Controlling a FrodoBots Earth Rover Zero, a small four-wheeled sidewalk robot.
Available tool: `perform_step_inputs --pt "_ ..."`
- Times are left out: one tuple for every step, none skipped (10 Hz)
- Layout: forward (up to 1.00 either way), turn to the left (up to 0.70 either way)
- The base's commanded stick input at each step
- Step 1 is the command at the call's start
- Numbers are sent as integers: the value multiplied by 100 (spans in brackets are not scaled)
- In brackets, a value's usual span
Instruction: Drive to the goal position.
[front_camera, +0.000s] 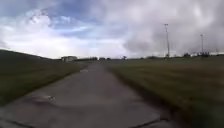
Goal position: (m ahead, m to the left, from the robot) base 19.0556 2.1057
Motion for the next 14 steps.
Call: perform_step_inputs --pt "100 0" --pt "100 34" --pt "100 30" --pt "100 5" --pt "100 0" --pt "100 0" --pt "100 0" --pt "100 0" --pt "100 0" --pt "100 0" --pt "100 0" --pt "100 0" --pt "100 0" --pt "100 0"
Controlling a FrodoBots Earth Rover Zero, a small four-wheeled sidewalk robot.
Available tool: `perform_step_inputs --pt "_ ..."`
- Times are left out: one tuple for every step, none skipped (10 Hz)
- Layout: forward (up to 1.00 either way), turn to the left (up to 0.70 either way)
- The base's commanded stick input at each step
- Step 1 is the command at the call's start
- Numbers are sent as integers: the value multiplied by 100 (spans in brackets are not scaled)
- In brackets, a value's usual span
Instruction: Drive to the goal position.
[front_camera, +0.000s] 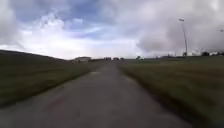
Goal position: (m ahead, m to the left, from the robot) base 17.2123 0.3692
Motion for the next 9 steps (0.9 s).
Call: perform_step_inputs --pt "100 0" --pt "100 0" --pt "100 0" --pt "100 0" --pt "100 0" --pt "100 0" --pt "100 0" --pt "100 0" --pt "100 0"
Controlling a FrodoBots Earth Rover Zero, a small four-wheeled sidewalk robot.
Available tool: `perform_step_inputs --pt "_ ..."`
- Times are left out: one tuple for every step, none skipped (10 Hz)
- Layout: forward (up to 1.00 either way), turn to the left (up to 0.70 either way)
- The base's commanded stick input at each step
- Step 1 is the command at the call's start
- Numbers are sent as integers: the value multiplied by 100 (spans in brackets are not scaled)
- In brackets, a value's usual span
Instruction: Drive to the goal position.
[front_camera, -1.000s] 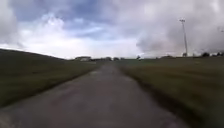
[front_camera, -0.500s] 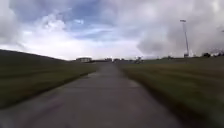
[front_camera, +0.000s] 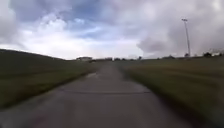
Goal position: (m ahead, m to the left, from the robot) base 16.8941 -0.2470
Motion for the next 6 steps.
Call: perform_step_inputs --pt "100 0" --pt "100 0" --pt "100 0" --pt "100 0" --pt "100 0" --pt "100 0"
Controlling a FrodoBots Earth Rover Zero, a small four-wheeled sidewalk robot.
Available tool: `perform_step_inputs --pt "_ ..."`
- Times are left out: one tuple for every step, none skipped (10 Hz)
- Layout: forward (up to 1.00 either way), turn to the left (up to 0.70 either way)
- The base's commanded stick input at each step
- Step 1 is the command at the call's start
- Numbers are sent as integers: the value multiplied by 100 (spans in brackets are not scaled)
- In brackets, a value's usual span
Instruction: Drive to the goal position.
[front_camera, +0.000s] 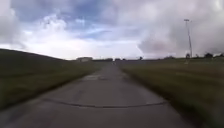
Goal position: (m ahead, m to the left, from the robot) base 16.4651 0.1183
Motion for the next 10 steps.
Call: perform_step_inputs --pt "100 0" --pt "100 0" --pt "100 0" --pt "100 0" --pt "100 0" --pt "100 0" --pt "100 0" --pt "100 0" --pt "100 0" --pt "39 0"
